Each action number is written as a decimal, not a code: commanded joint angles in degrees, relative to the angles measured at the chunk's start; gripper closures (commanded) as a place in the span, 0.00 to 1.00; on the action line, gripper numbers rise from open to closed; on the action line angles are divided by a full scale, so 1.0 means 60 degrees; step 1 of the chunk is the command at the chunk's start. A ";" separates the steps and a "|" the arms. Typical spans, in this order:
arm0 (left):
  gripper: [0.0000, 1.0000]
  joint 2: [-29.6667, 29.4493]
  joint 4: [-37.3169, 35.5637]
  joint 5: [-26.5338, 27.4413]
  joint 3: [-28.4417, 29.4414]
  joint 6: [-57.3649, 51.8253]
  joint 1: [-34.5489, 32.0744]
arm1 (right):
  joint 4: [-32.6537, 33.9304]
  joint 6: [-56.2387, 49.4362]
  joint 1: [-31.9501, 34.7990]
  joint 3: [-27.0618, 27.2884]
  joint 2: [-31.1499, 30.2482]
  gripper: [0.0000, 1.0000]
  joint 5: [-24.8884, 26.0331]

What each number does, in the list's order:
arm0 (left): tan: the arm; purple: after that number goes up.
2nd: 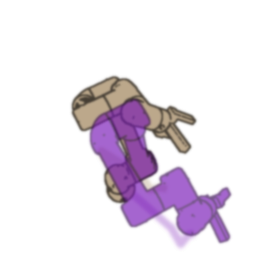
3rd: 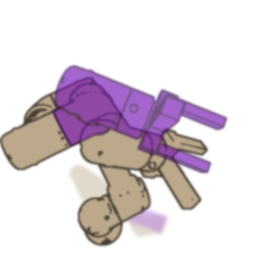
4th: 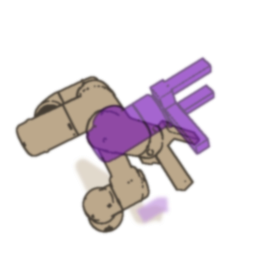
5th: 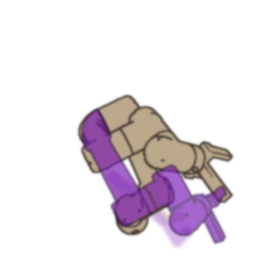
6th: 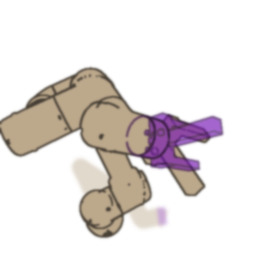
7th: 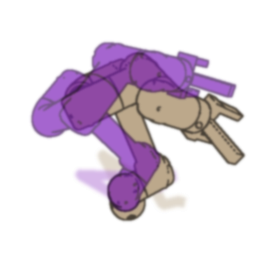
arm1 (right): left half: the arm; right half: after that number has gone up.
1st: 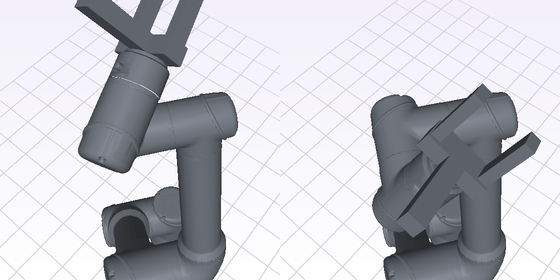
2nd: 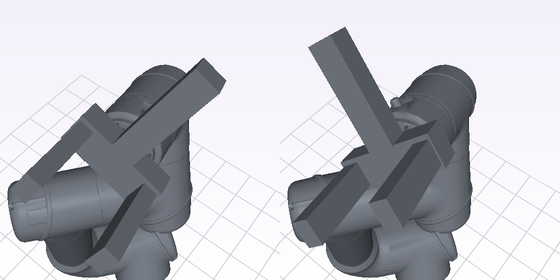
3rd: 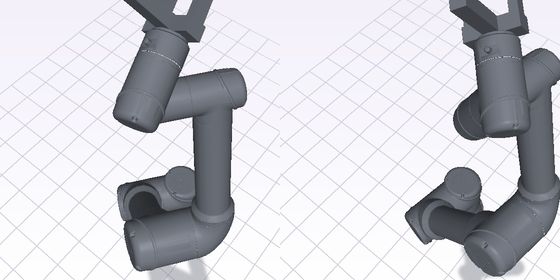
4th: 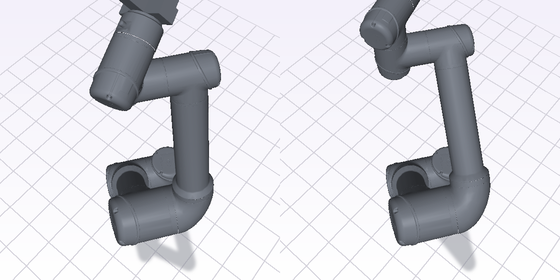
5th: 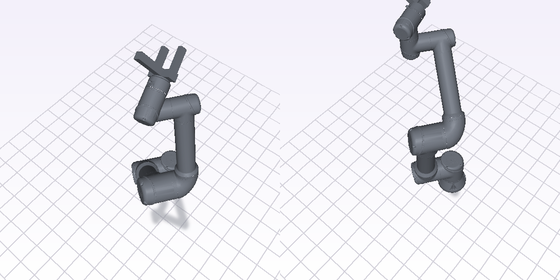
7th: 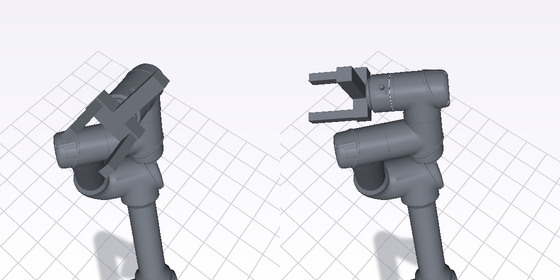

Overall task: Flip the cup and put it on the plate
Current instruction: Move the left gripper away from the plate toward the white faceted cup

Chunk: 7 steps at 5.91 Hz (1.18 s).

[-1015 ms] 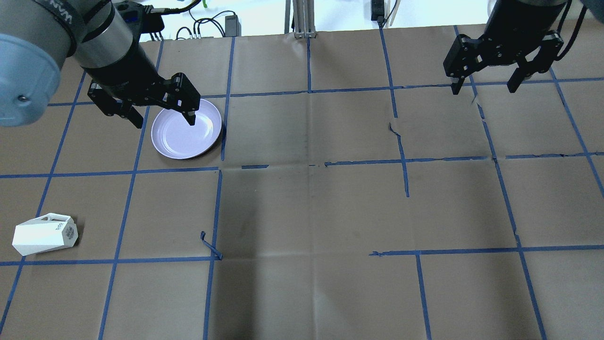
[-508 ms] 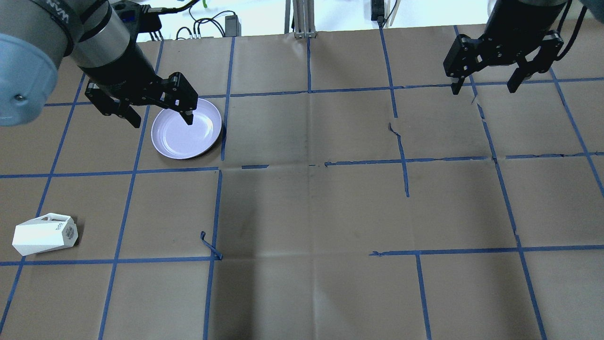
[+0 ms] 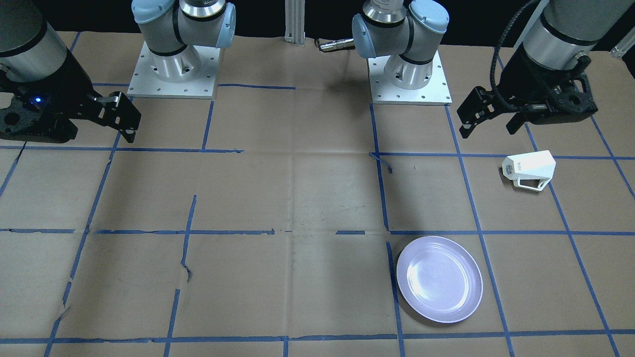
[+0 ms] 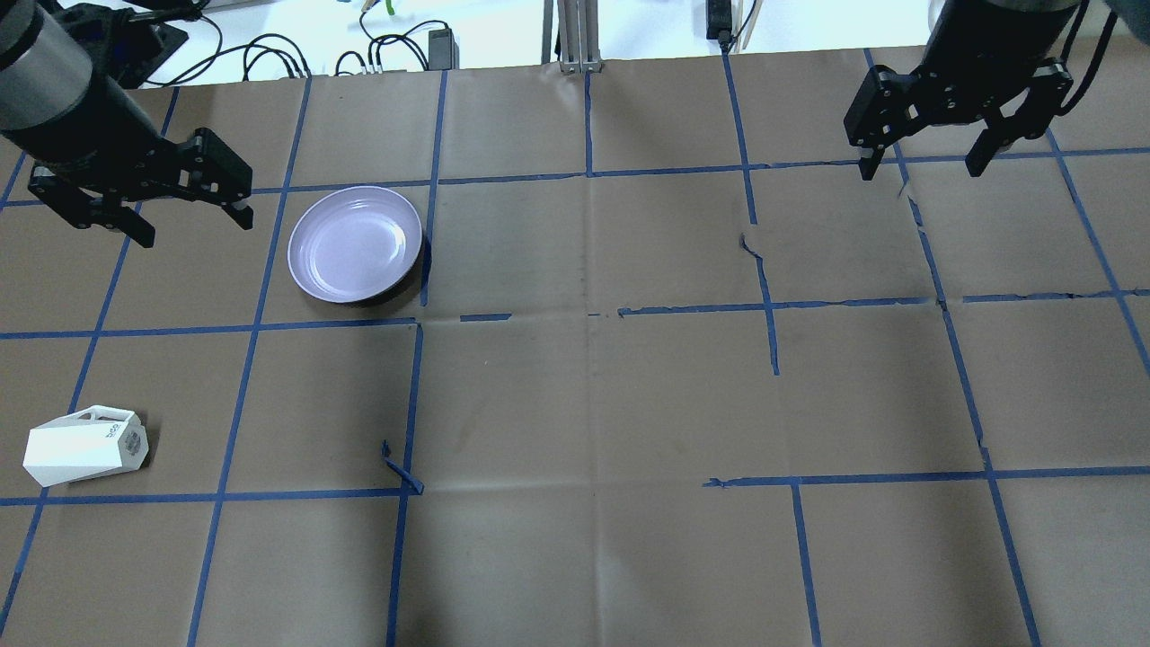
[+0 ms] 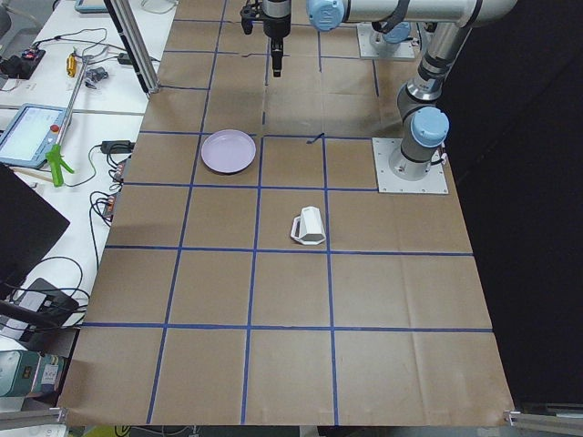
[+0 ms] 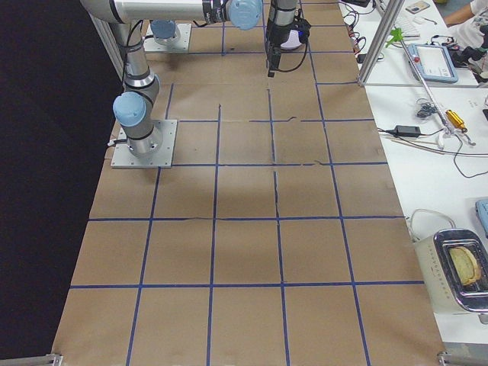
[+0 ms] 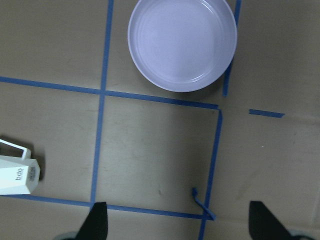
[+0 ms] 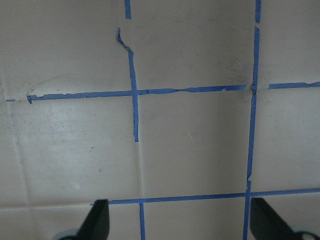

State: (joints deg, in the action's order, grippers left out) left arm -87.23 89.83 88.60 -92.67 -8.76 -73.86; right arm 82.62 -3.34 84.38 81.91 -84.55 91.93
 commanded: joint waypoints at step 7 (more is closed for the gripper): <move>0.02 -0.3148 0.0160 -0.2854 -0.0273 -0.8478 0.7545 | 0.0000 0.0000 0.0000 0.0000 0.0000 0.00 0.0000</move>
State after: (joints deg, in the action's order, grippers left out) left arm -101.65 90.60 73.92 -94.30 -56.15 -31.52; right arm 82.62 -3.34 84.38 81.91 -84.55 91.93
